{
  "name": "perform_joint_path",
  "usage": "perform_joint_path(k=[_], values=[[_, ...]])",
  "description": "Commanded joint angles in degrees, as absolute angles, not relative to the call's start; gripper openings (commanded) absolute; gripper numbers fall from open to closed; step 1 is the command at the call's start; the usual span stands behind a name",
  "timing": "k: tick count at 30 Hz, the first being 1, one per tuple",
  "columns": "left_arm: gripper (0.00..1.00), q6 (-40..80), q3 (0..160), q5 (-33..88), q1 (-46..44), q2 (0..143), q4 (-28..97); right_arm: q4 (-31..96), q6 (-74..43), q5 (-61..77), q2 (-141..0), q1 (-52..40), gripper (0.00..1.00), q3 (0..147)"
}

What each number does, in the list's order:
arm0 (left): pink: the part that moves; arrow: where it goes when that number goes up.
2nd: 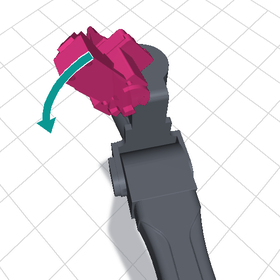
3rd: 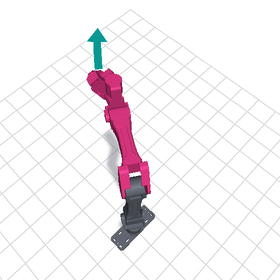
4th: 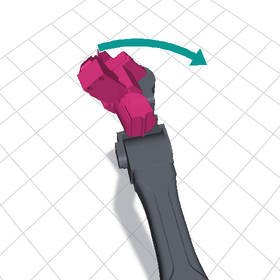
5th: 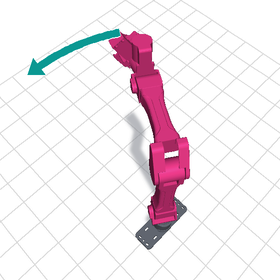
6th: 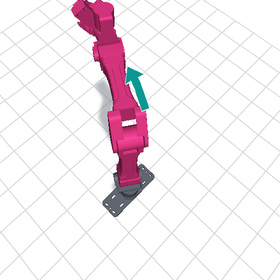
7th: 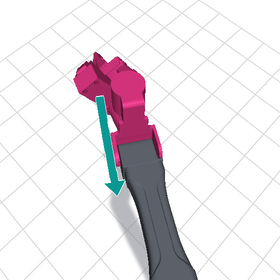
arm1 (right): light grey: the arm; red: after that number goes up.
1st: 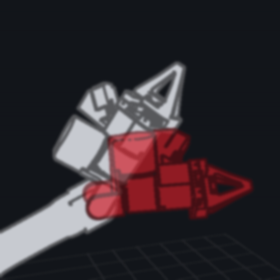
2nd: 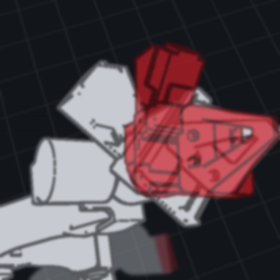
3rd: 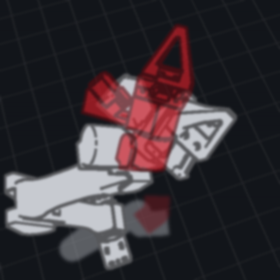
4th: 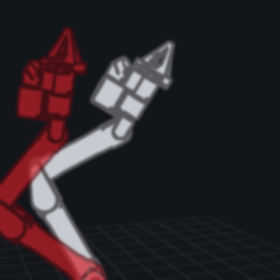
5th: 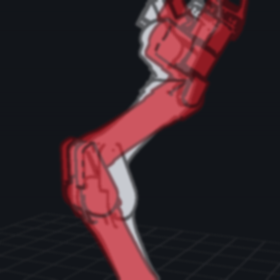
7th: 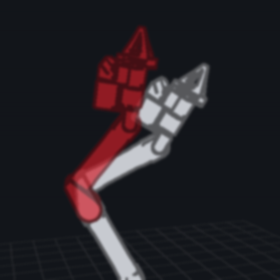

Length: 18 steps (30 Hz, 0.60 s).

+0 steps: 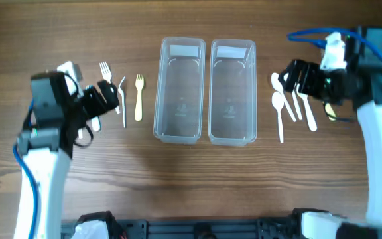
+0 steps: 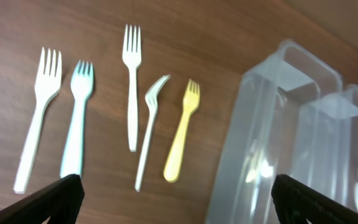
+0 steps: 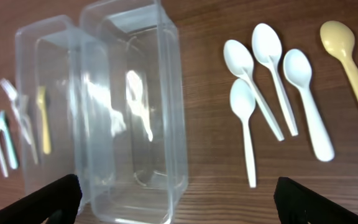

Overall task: Pack container
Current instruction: 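Lower right gripper onto a white spoon and grasp it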

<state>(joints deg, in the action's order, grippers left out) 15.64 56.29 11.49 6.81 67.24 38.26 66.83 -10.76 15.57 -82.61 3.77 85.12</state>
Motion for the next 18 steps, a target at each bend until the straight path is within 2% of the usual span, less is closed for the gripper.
perform_joint_path(k=[1,7,11,18], values=[[1.00,9.76,61.01,12.16,8.54,72.27,39.20,68.31,-8.97,8.91,-89.80,3.88,0.91,86.96],[1.00,9.34,60.99,8.38,9.39,73.32,39.07,67.59,-7.38,-1.45,-100.09,3.88,0.87,86.87],[1.00,9.37,60.99,8.03,9.39,73.32,39.09,65.54,-5.78,4.56,-109.16,3.77,0.76,86.50],[1.00,9.37,60.99,8.03,9.39,73.32,39.09,60.73,-4.32,9.30,-115.92,3.66,0.72,84.53]])
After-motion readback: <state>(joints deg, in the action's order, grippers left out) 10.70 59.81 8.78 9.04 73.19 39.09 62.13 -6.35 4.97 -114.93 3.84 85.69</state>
